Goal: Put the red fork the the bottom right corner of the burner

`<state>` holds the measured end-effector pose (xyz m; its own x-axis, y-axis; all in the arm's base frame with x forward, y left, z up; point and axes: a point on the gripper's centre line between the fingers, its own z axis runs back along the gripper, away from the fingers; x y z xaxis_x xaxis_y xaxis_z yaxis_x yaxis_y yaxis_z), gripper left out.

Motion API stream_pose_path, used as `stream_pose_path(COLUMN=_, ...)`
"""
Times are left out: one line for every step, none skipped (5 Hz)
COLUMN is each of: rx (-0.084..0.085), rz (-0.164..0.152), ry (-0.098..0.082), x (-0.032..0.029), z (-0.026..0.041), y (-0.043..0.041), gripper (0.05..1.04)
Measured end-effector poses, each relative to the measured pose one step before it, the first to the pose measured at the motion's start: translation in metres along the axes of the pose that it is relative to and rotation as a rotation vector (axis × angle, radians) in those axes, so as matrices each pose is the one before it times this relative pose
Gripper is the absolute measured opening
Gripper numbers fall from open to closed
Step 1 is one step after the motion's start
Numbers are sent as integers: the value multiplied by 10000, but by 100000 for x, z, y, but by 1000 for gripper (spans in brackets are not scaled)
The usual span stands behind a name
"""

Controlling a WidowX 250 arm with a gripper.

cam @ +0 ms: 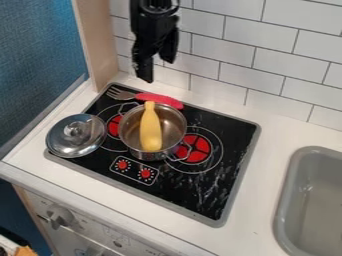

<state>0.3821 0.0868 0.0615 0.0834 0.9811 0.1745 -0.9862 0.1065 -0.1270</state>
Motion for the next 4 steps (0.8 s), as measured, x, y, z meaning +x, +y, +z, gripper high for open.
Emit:
stream_pose_path(rx=149, rz=-186, ry=77, x=1194, z=-879, y=566, gripper=999)
stream_pose_path(rx=-195, rz=212, ry=13, x=1551, z=-203, y=273, gripper=999)
stream_pose_path(rx=240, rz=-123, ry=459, x=295, z=-2373, y=668, gripper=999)
stream_pose_path(rx=38, rz=-374, ry=114, x=-16, z=-1302, y=-557, gripper=999)
